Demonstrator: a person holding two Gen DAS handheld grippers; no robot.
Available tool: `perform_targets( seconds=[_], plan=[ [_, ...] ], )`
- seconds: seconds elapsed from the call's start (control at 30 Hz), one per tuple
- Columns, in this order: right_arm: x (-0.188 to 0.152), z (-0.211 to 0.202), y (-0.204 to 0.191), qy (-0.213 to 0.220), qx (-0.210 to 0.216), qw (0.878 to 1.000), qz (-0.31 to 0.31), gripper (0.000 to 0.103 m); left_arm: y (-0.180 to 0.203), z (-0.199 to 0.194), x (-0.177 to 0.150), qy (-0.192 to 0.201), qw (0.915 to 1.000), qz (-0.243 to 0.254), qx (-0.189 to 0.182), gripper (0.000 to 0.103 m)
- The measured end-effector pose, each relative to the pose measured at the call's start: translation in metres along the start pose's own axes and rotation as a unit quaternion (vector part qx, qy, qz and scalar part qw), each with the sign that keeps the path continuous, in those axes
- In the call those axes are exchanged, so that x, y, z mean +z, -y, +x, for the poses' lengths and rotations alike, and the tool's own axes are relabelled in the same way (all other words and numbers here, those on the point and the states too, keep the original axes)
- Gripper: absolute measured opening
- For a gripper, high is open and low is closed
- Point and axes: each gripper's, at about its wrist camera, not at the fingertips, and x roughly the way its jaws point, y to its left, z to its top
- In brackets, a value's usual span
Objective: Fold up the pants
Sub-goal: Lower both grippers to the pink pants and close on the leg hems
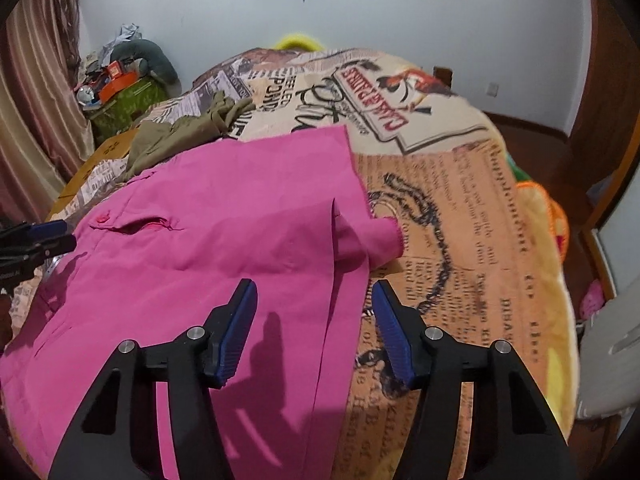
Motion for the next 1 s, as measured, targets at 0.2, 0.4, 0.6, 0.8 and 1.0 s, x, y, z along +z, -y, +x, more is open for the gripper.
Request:
perform_targets(
  seconds=[0.2,0.4,0.6,0.8,1.0],
  plan=[
    [0.002,0.016,0.006,-0.025,0.025,0.999,0.007,0.047,-0.004,0.012,0.0,-0.029,0.9988,-0.019,-0.035,0.052],
    [0.003,0.027,0.009,-0.045,0.04,0.998,0.013,0.037,0.001,0.016,0.004,-0.044,0.9975,-0.017,-0.052,0.032],
    [0.005,0.029,0.005,-0.048,0.037,0.998,0.002,0.02,0.005,0.016,0.007,-0.043,0.9977,-0.012,-0.052,0.01],
    [0.004,0.019,0.003,-0.019,0.033,0.999,-0.004,0.005,-0.002,0.006,0.011,-0.005,0.9981,-0.01,-0.06,0.004],
    [0.0,0.012,-0.004,-0.015,0.008,0.999,-0.032,0.004,-0.005,0.013,0.012,-0.016,0.9995,0.001,-0.029,0.004]
  ],
)
